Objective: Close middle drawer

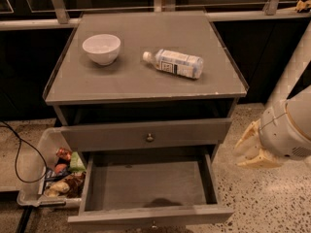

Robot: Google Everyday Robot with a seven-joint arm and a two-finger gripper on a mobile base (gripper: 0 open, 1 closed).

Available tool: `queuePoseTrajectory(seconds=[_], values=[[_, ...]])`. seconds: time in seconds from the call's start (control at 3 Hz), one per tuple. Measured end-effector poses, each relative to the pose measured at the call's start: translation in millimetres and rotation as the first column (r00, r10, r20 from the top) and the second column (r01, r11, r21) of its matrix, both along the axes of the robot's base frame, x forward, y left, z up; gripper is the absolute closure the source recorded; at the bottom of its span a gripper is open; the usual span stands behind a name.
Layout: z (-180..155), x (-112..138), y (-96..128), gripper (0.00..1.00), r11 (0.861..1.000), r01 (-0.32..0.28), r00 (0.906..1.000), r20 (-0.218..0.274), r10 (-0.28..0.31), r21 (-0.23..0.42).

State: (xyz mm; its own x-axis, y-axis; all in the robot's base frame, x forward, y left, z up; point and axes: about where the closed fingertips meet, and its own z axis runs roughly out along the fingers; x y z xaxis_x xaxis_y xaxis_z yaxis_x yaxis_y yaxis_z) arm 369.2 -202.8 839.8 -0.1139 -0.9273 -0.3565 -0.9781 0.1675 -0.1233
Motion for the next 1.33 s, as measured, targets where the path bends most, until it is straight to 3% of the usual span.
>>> queuePoseTrajectory(seconds=[0.33, 0.67, 1.0, 1.33], values=[[-13.8, -2.0, 5.4, 0.89, 1.000, 0.000, 0.9996, -0.028, 0.000, 0.012], [-68.2, -7.5, 19.9, 1.00, 0.999, 0.028, 0.9968, -0.076, -0.026, 0.027], [-130.3, -19.0, 23.3, 1.00, 0.995, 0.098, 0.9915, -0.089, -0.095, 0.029], [-179.5, -13.1, 22.9, 1.00, 0.986, 0.165, 0.9845, -0.064, -0.164, 0.011]])
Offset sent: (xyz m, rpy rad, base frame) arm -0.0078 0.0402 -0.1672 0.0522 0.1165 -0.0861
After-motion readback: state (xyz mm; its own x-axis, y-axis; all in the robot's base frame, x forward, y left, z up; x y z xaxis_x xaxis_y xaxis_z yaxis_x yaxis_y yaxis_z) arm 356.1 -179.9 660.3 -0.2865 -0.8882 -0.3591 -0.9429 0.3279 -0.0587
